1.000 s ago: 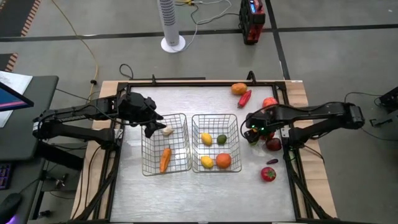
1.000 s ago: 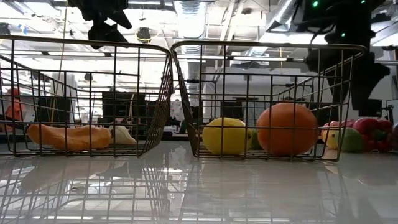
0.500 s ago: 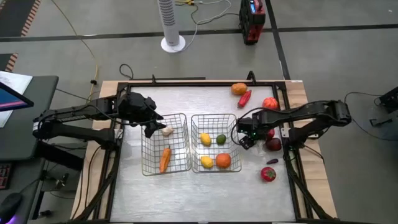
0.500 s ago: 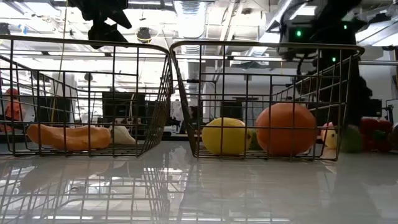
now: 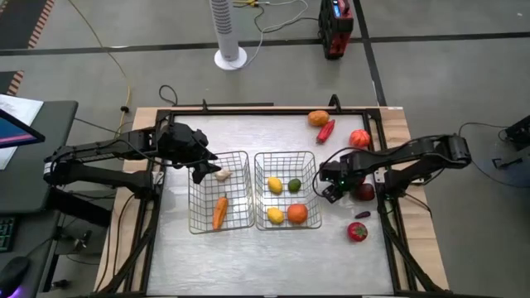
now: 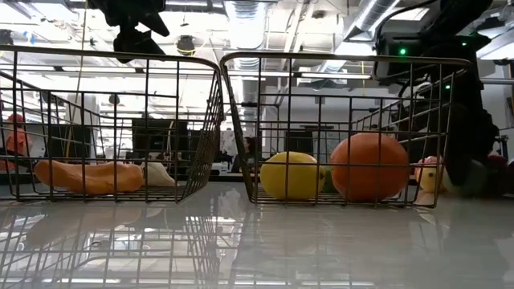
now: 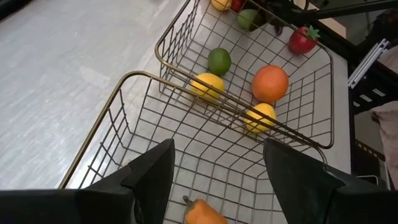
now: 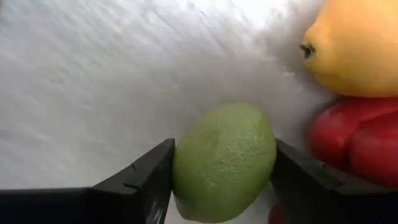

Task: Sort produce into baskets
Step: Put the green lime into the right basket, then put the yellow lemon into the right basket

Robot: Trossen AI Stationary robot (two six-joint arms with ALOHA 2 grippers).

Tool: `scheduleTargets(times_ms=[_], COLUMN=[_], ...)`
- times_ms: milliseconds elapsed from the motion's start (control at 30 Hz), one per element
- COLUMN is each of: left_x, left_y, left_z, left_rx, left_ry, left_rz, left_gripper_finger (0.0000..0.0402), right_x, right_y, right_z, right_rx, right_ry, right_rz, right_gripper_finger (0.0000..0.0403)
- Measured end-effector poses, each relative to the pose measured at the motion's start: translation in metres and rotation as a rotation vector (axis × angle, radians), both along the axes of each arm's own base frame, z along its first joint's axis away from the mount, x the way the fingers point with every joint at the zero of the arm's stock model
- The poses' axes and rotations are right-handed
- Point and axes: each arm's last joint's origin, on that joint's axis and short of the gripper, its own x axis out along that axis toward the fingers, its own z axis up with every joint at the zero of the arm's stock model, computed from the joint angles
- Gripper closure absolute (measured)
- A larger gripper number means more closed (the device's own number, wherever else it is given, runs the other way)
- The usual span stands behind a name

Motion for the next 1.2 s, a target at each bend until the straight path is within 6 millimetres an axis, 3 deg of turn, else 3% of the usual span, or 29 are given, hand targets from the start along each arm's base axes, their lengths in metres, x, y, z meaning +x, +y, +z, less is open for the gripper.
scheduleTargets(times_ms=[133, 333, 500, 600, 733, 967, 1100, 1200], left_x=[0.0, 0.0, 0.0, 0.0, 0.0, 0.0, 0.0, 0.0], left_y=[0.0, 0.0, 0.0, 0.0, 0.0, 0.0, 0.0, 0.0], left_z=[0.0, 0.0, 0.0, 0.0, 0.0, 0.0, 0.0, 0.0], left_rx=[-0.002, -0.003, -0.001, 0.002, 0.012, 0.002, -0.005, -0.012], left_ry=[0.0, 0.0, -0.001, -0.001, 0.0, -0.001, -0.002, -0.003], left_rz=[-0.002, -0.002, -0.002, -0.003, 0.008, 0.008, 0.0, -0.008], left_gripper_finger=[0.0168, 0.0168, 0.0168, 0.0168, 0.0168, 0.0168, 0.0168, 0.0168], right_x=[0.003, -0.003, 0.004, 0.015, 0.038, 0.078, 0.08, 0.069], right_y=[0.002, -0.005, -0.008, -0.01, -0.009, -0.011, -0.02, -0.027], right_z=[0.019, 0.084, 0.141, 0.162, 0.167, 0.144, 0.135, 0.135], right_rx=[0.072, 0.073, 0.044, 0.029, 0.015, 0.098, 0.151, 0.123], right_ry=[-0.061, -0.137, -0.43, -0.579, -0.716, -0.72, -0.67, -0.609], right_rz=[0.018, -0.015, -0.029, -0.023, -0.009, 0.043, 0.042, -0.007], right_gripper_finger=[0.0154, 0.0156, 0.0157, 0.0157, 0.015, 0.0081, 0.0035, 0.0023])
